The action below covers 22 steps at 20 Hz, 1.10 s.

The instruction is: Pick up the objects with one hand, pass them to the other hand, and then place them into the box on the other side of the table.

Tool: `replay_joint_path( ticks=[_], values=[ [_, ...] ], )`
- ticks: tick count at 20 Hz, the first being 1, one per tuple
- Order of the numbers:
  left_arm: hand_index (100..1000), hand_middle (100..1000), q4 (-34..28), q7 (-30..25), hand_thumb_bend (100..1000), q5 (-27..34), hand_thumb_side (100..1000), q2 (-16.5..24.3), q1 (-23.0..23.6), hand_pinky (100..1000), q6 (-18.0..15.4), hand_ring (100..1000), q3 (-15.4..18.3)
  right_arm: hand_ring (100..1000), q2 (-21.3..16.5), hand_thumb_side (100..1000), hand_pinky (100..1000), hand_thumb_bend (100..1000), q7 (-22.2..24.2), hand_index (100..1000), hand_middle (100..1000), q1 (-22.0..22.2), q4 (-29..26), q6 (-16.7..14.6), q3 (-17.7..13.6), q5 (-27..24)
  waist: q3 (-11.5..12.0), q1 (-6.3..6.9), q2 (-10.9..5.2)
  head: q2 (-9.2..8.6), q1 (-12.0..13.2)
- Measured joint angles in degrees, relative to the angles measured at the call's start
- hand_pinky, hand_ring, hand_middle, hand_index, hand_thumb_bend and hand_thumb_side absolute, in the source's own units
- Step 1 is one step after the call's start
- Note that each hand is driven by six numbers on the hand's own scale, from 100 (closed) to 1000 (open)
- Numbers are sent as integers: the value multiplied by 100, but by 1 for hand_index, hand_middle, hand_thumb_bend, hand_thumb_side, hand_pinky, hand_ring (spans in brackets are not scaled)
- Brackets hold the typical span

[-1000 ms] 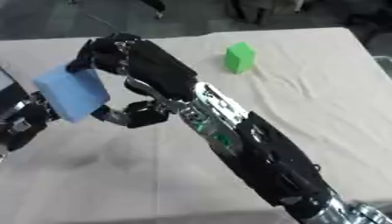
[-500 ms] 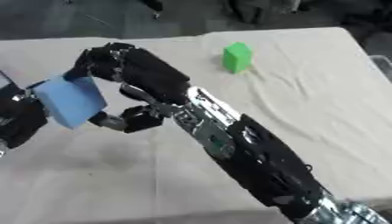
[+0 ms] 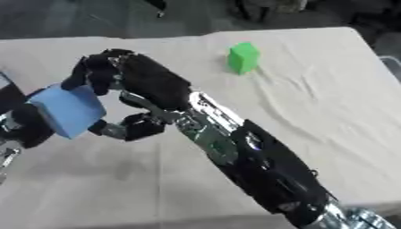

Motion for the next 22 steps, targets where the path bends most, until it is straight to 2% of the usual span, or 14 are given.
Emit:
replay_joint_path(
  ticks=[8,13,17,19,22],
  values=[
    [842,867,-145,-284,764,-53,572,0,-6,792,73,1000,-153,609,0,100,672,100,-3,586,536,7,-12,11,1,44,-9,3,0,0,-13],
    [780,766,-171,-352,634,-38,480,0,-7,771,101,943,-183,610,0,100,678,100,-29,585,534,33,61,-5,2,95,-14,3,1,0,-46],
    [706,663,-169,-220,536,11,514,-1,-8,756,181,912,-184,608,0,100,681,100,-46,582,528,39,96,-21,1,132,-15,4,1,0,-51],
    [684,638,-169,-89,529,41,500,-6,-8,753,218,903,-194,608,0,100,680,100,-49,584,529,42,100,-24,-2,138,-16,4,1,0,-51],
    [642,594,-169,118,461,92,530,-32,-7,742,260,883,-218,610,-1,100,676,100,-52,591,533,50,127,-28,-16,148,-17,4,1,0,-51]
  ],
)
